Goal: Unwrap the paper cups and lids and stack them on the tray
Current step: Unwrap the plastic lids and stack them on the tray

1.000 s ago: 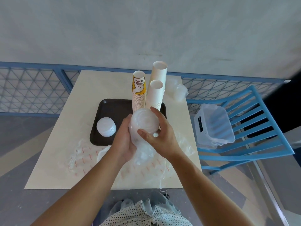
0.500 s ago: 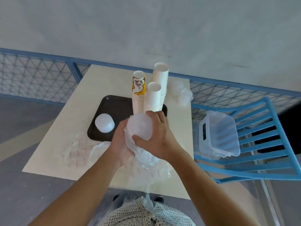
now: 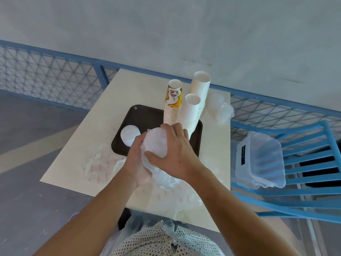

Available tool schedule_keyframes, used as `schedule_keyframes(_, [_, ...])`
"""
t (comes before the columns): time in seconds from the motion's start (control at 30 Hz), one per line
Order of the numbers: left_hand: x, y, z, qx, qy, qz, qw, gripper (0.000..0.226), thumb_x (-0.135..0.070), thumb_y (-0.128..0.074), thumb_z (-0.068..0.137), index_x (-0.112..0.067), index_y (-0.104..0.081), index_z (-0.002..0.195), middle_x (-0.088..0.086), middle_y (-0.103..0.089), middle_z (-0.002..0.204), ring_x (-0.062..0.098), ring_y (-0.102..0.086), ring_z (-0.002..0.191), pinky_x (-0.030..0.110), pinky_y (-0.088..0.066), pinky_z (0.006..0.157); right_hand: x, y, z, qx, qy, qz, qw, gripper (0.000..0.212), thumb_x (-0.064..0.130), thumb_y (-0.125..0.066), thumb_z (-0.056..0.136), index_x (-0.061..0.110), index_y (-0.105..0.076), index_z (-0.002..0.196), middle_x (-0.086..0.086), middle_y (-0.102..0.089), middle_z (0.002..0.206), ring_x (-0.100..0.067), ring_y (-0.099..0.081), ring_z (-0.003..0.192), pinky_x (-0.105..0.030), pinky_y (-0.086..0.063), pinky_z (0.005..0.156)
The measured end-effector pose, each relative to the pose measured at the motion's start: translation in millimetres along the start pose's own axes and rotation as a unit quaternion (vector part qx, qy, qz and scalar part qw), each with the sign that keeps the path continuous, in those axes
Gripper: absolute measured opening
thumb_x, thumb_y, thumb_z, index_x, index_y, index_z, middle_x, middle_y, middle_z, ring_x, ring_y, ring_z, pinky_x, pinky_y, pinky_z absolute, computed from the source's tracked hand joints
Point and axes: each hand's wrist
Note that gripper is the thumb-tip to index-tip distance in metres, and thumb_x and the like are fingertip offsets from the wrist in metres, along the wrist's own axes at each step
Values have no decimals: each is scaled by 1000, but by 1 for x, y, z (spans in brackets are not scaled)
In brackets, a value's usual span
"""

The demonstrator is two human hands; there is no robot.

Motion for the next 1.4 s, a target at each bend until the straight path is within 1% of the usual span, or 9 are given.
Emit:
schedule_keyframes(0.17, [-38, 30, -2, 6, -15, 37, 999, 42, -54, -50, 100, -24, -75, 114, 7, -76, 105, 20, -75, 88, 33, -57, 73, 26, -27, 25, -1, 2, 9, 1000, 92, 63, -80, 73, 22, -41, 146, 2, -45, 128, -22, -47, 116, -41, -51, 98])
schedule_keyframes(0.37, [-98, 72, 0, 5, 1, 71, 997, 58, -57, -58, 90, -18, -72, 130, 10, -72, 124, 26, -69, 110, 40, -51, 96, 73, -67, 57, -43, -22, 47, 998, 94, 66, -73, 68, 16, -47, 144, 1, -46, 126, -25, -53, 109, -44, -55, 91])
schedule_keyframes(0.63, [-146, 110, 7, 42, 52, 65, 996, 54, -63, -50, 94, -23, -86, 94, 6, -77, 102, 21, -76, 86, 40, -51, 91, 110, -103, 81, -73, -40, 52, 995, 89, 52, -83, 71, 11, -49, 143, -5, -52, 124, -28, -58, 105, -47, -56, 91])
schedule_keyframes(0.73, [-149, 114, 10, 38, 35, 69, 996, 39, -48, -40, 107, -31, -75, 99, -7, -78, 77, 10, -75, 66, 38, -51, 79, 118, -106, 83, -94, -47, 55, 993, 90, 51, -86, 72, 12, -50, 145, -5, -54, 129, -26, -59, 109, -40, -55, 91])
schedule_keyframes(0.83, [-149, 113, 14, 26, 11, 92, 995, 29, -38, -36, 111, -31, -63, 104, -11, -77, 73, 8, -74, 63, 36, -51, 70, 125, -104, 84, -105, -61, 66, 990, 92, 50, -88, 73, 14, -48, 148, -2, -54, 132, -16, -56, 107, -23, -47, 87])
schedule_keyframes(1.0, [-149, 121, 19, 74, 27, 91, 993, 55, -43, -39, 109, -30, -85, 80, -2, -79, 87, 11, -76, 74, 34, -57, 79, 131, -103, 84, -136, -81, 77, 984, 90, 49, -89, 72, 17, -49, 146, 5, -53, 128, 3, -41, 100, 1, -35, 77])
schedule_keyframes(1.1, [-153, 121, 12, 84, 38, 103, 990, 42, -51, -49, 101, -24, -80, 105, 2, -79, 99, 16, -77, 83, 37, -56, 84, 133, -102, 85, -150, -101, 103, 978, 85, 49, -88, 74, 20, -50, 145, 13, -53, 125, 7, -40, 104, 5, -32, 80])
schedule_keyframes(1.2, [-155, 123, 7, 101, 57, 90, 989, 61, -60, -61, 83, -19, -72, 128, 9, -75, 118, 25, -75, 95, 40, -53, 87, 137, -102, 86, -171, -121, 142, 967, 87, 63, -80, 72, 21, -52, 143, 12, -59, 133, 3, -50, 115, -6, -40, 94])
schedule_keyframes(1.4, [-152, 140, 5, 89, 48, 63, 993, 62, -62, -59, 89, -19, -72, 131, 12, -72, 126, 30, -73, 103, 39, -57, 79, 138, -93, 90, -197, -142, 183, 952, 85, 66, -73, 72, 22, -55, 142, 11, -61, 136, -2, -54, 125, -22, -45, 107])
Point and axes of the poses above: each hand's wrist, its own z-axis towards the middle knuckle, its own y-axis out of the back of the hand, x = y × z
